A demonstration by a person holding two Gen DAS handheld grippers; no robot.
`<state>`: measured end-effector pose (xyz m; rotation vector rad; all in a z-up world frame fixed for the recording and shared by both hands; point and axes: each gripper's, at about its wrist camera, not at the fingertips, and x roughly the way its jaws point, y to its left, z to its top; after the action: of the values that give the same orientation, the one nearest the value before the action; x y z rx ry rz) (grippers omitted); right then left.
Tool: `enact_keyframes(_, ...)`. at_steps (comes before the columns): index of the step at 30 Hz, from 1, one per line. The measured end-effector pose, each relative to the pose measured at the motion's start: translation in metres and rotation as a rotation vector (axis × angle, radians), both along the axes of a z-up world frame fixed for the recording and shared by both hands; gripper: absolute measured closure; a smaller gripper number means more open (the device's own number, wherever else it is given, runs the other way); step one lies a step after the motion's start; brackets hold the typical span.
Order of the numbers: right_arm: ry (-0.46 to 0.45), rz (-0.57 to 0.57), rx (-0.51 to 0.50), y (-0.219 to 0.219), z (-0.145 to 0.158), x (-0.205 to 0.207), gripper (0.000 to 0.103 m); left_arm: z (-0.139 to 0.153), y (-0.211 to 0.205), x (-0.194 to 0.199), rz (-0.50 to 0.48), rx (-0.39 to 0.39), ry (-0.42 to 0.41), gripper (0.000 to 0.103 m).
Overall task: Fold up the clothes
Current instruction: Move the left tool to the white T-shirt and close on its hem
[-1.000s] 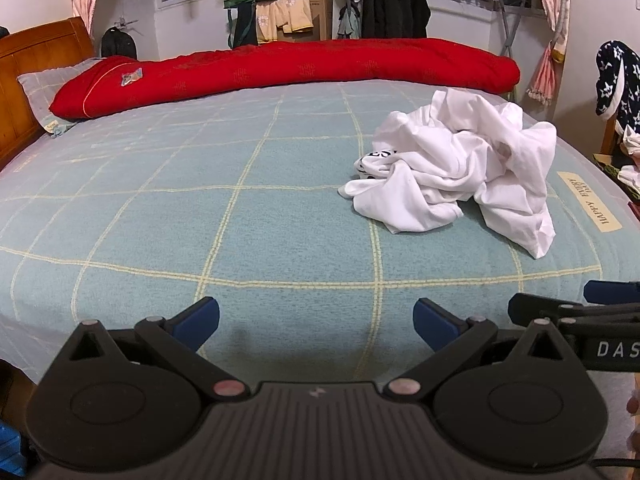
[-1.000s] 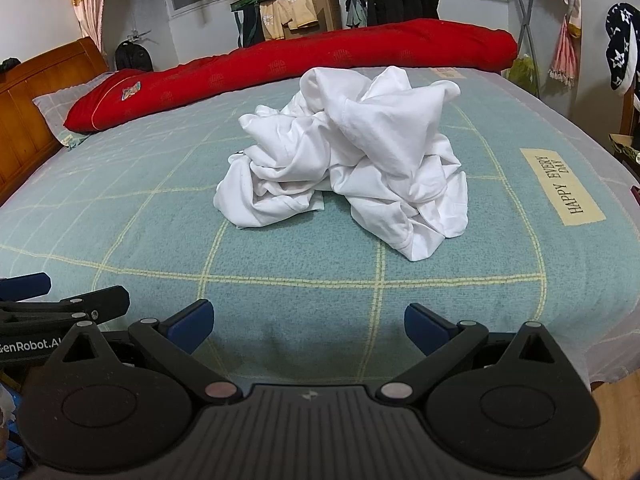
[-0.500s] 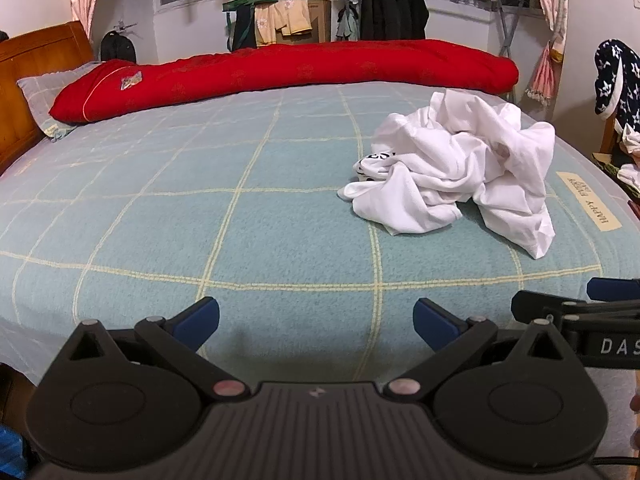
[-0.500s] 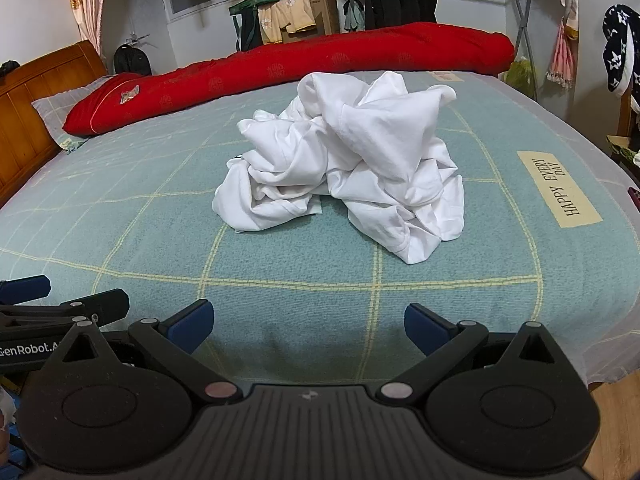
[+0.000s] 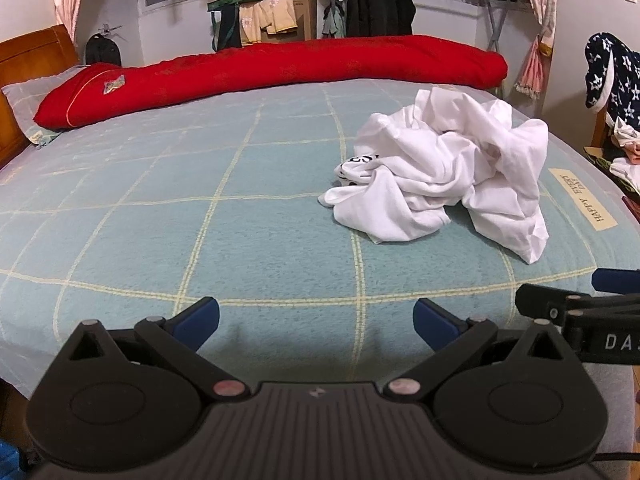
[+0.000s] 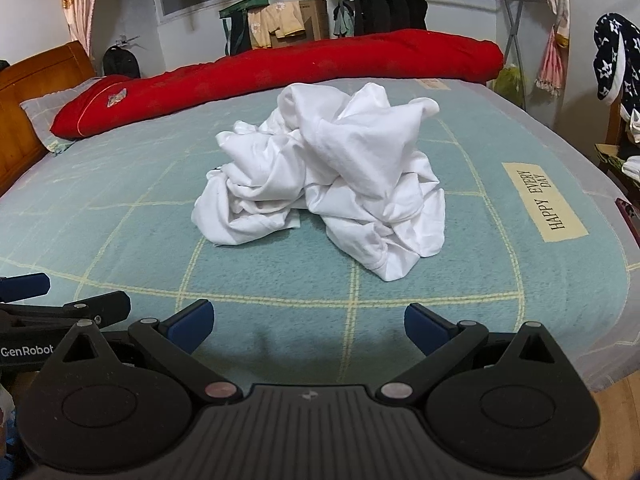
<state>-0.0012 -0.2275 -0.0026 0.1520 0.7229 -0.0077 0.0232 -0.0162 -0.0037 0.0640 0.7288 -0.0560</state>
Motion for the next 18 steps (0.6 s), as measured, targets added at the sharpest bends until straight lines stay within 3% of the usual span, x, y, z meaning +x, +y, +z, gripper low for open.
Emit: enact_keyframes(18,0.046,0.001,-0.012,-0.014,-0.003,0.039,0.0,-0.003,-0.011,0.044,0.002,0.003,0.041,0.001)
